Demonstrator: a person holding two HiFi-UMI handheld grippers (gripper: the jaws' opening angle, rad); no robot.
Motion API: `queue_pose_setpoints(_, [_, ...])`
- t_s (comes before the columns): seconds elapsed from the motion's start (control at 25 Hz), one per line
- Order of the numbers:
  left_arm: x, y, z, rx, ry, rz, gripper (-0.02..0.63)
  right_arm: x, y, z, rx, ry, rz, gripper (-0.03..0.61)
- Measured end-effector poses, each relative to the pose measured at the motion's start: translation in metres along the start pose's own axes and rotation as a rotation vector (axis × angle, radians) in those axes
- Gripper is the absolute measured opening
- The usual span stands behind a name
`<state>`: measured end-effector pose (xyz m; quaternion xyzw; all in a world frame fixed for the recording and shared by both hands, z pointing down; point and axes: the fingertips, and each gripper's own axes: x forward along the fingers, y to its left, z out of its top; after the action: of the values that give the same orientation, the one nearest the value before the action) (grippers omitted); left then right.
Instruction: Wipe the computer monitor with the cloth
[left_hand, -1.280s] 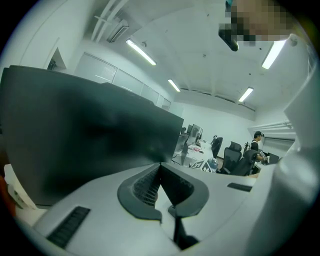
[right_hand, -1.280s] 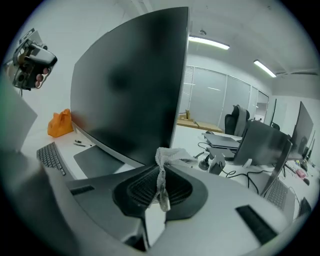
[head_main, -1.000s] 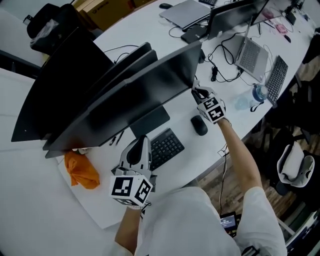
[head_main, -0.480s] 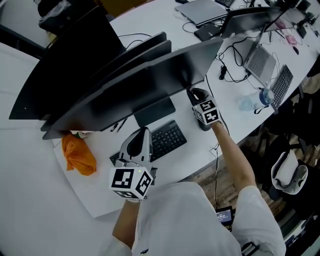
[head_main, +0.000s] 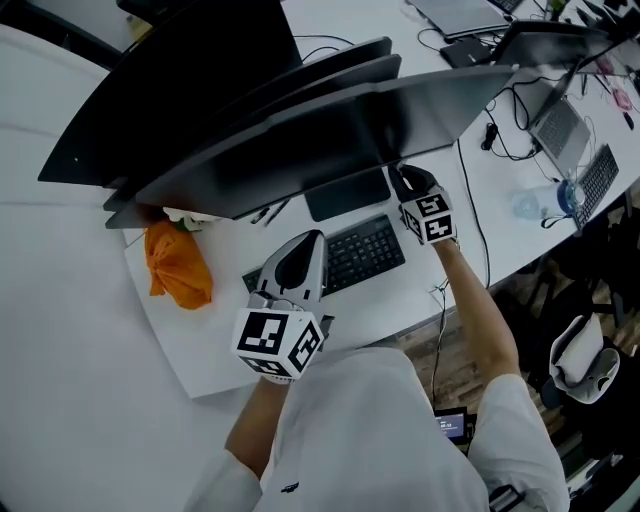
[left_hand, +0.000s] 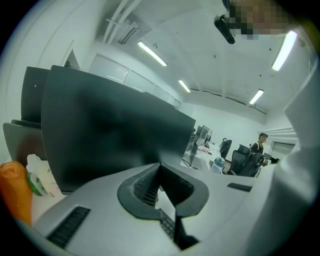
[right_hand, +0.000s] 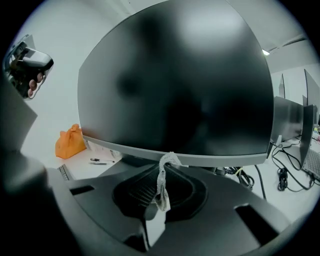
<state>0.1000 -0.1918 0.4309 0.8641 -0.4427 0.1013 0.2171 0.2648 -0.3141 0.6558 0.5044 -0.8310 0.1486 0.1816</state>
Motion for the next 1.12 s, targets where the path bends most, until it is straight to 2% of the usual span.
queue_pose_setpoints(0.24, [-0.016,0.023,0.000,-0.010,0.006,0.031,0.018,0.015,0.043,0.008,-0.011,-0.011,0.042,0.031])
queue_pose_setpoints(0.52, [-0.047,0.039,-0.006,-0.053,-0.022,0.070,0.018,0.027,0.094,0.014,-0.066,0.001,0.088,0.031])
queue_pose_setpoints(0.76, [-0.082,0.069,-0.009,-0.077,-0.040,0.112,0.018,0.044,0.141,0.022,-0.081,-0.002,0.124,0.031])
queue_pose_setpoints(1.12, [-0.121,0.099,-0.020,-0.098,-0.048,0.141,0.018,0.063,0.201,0.032,-0.104,-0.008,0.163,0.031])
